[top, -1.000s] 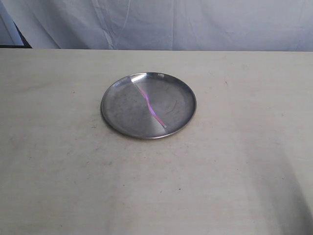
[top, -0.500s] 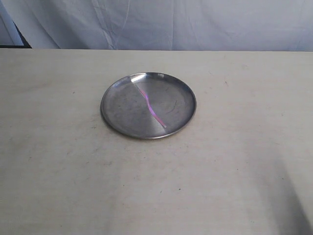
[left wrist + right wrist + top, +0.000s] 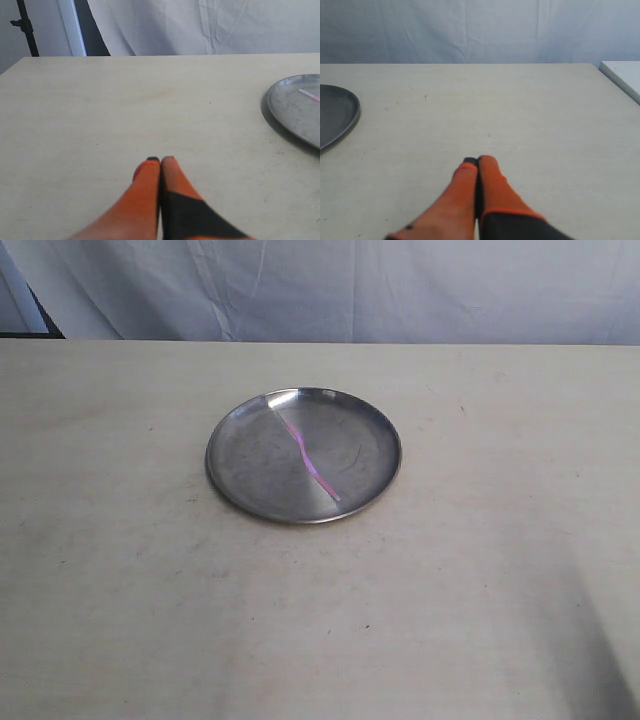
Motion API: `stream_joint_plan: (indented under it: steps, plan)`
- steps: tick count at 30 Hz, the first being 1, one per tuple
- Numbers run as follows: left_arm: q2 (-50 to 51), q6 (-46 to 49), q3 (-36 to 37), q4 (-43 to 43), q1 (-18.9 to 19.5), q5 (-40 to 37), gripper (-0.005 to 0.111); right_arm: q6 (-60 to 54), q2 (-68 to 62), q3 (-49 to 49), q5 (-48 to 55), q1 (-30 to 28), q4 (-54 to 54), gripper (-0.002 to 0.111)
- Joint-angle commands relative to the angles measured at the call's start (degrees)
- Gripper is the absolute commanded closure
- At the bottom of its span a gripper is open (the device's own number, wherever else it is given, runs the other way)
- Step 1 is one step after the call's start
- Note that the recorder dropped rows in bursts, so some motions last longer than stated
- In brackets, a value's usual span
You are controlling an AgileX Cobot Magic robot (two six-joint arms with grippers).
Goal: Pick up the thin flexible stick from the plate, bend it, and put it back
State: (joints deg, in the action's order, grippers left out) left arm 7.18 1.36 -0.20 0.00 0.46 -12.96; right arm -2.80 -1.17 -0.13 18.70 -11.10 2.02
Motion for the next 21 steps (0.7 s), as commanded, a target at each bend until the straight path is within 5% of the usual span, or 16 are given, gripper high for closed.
stream_joint_plan:
  steps: [1,21]
  plan:
    - [0.24,-0.05,0.2,-0.87,0.01,0.5,0.107,-0.17,0.23,0.13,-0.87,0.3,-0.24,0.109]
    - [-4.4,-0.05,0.2,0.0,-1.53,0.5,0.107,-0.17,0.23,0.13,-0.87,0.3,-0.24,0.109]
